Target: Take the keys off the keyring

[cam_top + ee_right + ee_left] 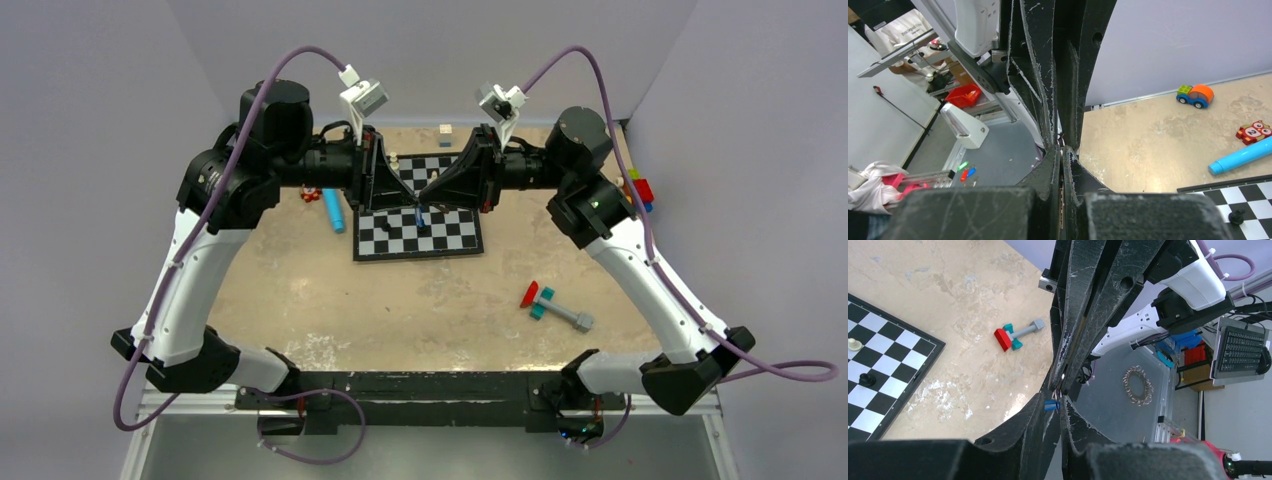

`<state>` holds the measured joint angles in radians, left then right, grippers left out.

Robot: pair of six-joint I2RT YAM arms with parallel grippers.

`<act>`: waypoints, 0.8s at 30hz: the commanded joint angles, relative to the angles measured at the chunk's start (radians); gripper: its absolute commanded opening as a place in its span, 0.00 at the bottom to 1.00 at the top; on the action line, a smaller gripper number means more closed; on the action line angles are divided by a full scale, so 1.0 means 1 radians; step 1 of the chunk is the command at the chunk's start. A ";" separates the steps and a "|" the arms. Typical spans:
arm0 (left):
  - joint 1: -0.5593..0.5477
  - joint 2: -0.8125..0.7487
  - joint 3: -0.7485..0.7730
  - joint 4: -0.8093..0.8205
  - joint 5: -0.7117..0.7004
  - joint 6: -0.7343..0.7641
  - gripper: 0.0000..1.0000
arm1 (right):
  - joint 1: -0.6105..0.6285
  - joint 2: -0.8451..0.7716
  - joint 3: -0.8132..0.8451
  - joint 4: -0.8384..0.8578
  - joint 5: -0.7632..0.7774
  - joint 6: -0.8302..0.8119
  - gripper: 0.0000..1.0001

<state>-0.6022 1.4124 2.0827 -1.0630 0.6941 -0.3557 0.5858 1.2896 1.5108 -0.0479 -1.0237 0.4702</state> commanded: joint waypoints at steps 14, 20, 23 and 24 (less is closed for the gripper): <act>0.006 -0.017 0.028 0.061 -0.017 -0.004 0.40 | 0.017 -0.007 0.029 0.032 -0.027 -0.001 0.00; 0.006 -0.025 0.025 0.094 -0.022 -0.026 0.35 | 0.017 -0.010 0.026 0.032 -0.026 -0.002 0.00; 0.006 -0.025 0.020 0.110 -0.014 -0.040 0.28 | 0.017 -0.011 0.025 0.032 -0.023 -0.004 0.00; 0.006 -0.026 0.019 0.112 -0.012 -0.041 0.26 | 0.016 -0.012 0.026 0.033 -0.020 -0.004 0.00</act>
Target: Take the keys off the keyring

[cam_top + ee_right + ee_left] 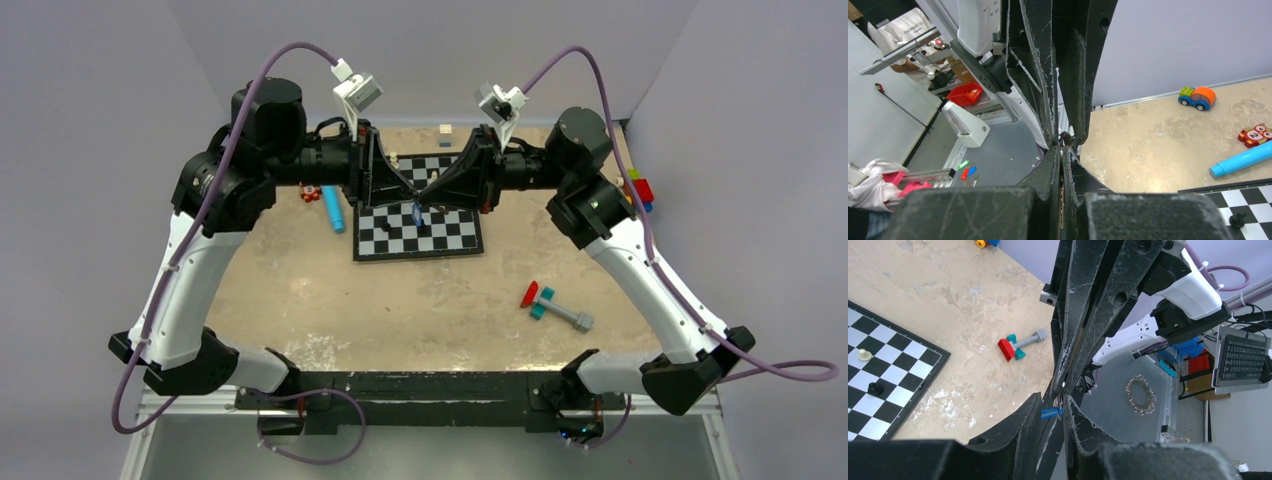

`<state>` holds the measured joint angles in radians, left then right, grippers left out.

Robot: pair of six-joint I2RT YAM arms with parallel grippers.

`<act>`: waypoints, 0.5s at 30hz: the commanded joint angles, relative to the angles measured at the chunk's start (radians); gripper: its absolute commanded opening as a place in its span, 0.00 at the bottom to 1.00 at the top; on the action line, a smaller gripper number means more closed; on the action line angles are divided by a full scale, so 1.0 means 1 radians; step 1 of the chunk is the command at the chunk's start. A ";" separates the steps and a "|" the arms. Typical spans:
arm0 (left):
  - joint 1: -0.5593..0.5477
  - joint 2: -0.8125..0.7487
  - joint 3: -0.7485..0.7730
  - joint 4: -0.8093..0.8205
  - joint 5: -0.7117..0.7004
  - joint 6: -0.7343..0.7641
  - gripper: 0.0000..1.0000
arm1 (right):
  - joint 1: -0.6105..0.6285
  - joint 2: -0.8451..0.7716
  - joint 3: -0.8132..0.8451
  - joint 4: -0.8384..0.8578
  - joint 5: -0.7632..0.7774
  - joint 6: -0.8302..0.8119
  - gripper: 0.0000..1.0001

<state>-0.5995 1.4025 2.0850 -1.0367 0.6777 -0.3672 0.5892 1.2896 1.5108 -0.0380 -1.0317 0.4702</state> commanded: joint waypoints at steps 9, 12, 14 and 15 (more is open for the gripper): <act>0.003 -0.016 0.005 0.063 0.017 -0.018 0.20 | 0.013 -0.019 0.027 0.033 -0.002 0.002 0.00; 0.003 -0.022 0.007 0.048 0.006 -0.009 0.24 | 0.014 -0.021 0.026 0.033 0.002 0.002 0.00; 0.004 -0.023 0.007 0.038 0.006 -0.005 0.26 | 0.013 -0.021 0.024 0.032 0.004 0.002 0.00; 0.004 -0.023 0.006 0.035 0.005 -0.003 0.26 | 0.013 -0.022 0.024 0.032 0.005 0.002 0.00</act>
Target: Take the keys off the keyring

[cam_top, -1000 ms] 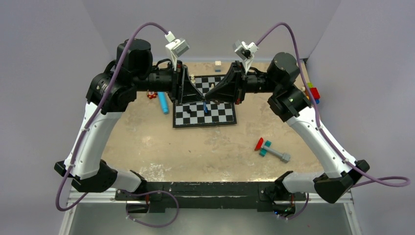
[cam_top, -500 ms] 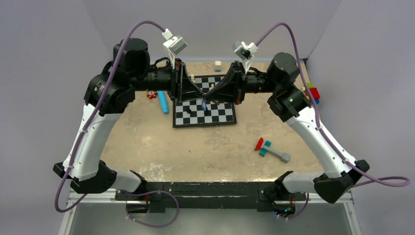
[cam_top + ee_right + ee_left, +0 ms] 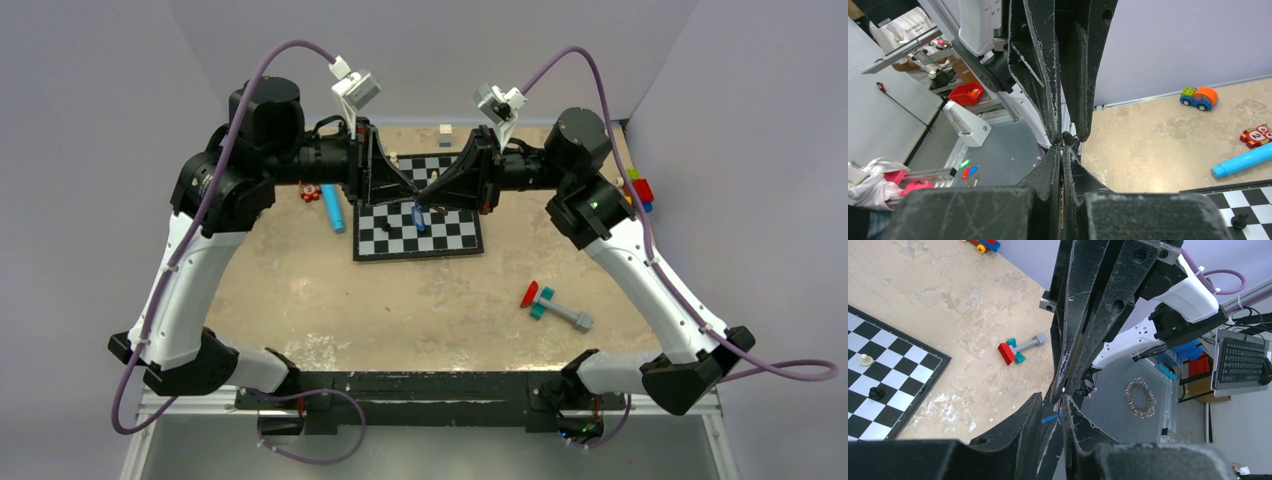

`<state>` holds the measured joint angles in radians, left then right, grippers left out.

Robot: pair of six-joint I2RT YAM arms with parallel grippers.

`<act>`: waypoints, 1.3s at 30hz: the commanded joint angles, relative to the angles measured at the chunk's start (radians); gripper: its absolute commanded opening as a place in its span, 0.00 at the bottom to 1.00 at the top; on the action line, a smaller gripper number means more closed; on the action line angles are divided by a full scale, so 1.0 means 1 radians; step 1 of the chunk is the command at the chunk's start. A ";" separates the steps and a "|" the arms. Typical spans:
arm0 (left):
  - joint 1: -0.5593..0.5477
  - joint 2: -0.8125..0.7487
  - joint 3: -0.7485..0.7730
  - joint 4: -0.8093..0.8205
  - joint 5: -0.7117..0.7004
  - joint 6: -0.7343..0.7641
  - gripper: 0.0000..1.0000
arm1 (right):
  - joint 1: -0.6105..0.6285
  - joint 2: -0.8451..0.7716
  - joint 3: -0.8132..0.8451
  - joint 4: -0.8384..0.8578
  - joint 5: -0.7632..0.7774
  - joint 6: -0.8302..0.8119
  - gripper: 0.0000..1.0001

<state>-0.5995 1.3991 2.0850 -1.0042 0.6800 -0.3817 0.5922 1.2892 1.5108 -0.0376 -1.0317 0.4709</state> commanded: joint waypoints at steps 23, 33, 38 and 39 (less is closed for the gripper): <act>0.003 -0.039 -0.008 0.024 -0.028 -0.035 0.00 | 0.010 -0.018 0.031 0.032 0.005 0.016 0.14; 0.004 -0.054 0.003 0.038 -0.047 -0.054 0.00 | 0.009 -0.042 -0.005 0.091 -0.005 0.057 0.47; 0.004 -0.055 0.006 0.039 -0.042 -0.055 0.00 | 0.009 -0.044 -0.016 0.089 0.000 0.054 0.45; 0.003 -0.055 0.006 0.042 -0.041 -0.056 0.00 | 0.009 -0.043 -0.017 0.091 0.002 0.054 0.44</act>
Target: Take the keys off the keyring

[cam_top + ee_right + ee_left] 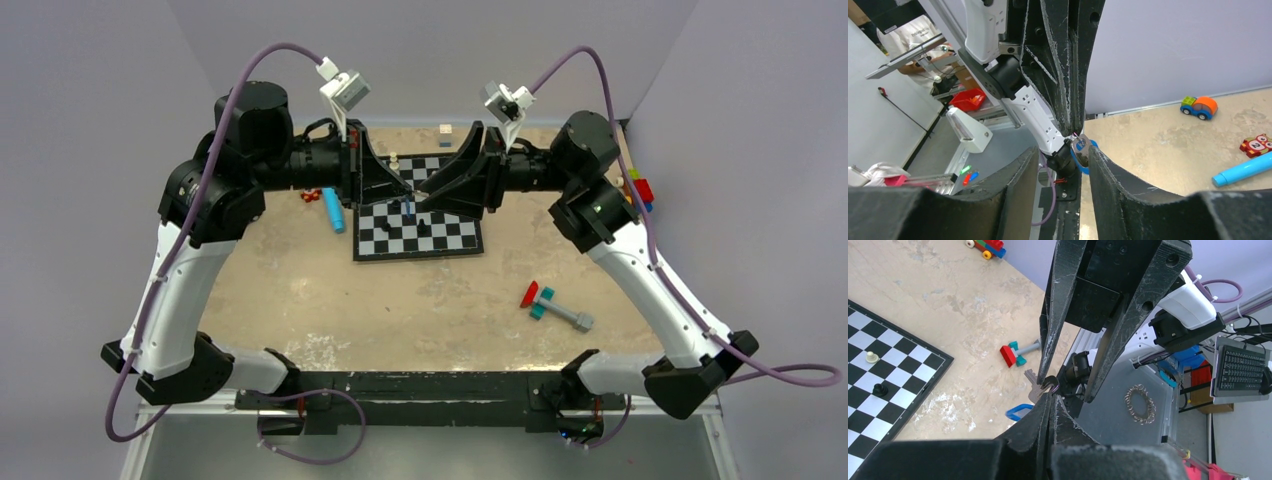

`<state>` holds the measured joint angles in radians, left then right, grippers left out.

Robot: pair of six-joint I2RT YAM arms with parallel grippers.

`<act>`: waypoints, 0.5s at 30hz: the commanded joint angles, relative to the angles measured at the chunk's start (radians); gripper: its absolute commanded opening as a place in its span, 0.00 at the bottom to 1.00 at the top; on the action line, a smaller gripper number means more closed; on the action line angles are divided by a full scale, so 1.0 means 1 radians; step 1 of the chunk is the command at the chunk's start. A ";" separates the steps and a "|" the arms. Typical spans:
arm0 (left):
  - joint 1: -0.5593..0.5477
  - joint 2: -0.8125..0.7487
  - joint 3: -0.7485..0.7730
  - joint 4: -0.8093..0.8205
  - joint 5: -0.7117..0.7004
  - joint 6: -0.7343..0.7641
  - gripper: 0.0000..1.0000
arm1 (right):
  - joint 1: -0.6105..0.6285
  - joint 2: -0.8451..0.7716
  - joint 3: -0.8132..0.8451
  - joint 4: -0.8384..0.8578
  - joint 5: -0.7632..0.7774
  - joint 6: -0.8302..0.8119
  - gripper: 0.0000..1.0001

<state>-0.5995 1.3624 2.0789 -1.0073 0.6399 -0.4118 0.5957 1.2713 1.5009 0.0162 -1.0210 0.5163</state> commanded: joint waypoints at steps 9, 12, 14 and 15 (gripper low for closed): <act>0.003 -0.023 -0.005 0.074 0.033 -0.045 0.00 | 0.007 0.009 0.019 0.048 -0.005 0.018 0.35; 0.004 -0.027 -0.011 0.081 0.034 -0.048 0.00 | 0.007 0.016 0.029 0.047 -0.005 0.018 0.34; 0.003 -0.030 -0.018 0.086 0.034 -0.051 0.00 | 0.006 0.021 0.037 0.045 -0.007 0.016 0.32; 0.003 -0.033 -0.023 0.089 0.035 -0.052 0.00 | 0.007 0.023 0.038 0.045 -0.007 0.016 0.31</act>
<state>-0.5995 1.3575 2.0674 -0.9749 0.6556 -0.4366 0.5957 1.2835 1.4986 0.0250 -1.0203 0.5240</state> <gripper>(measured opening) 0.012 0.327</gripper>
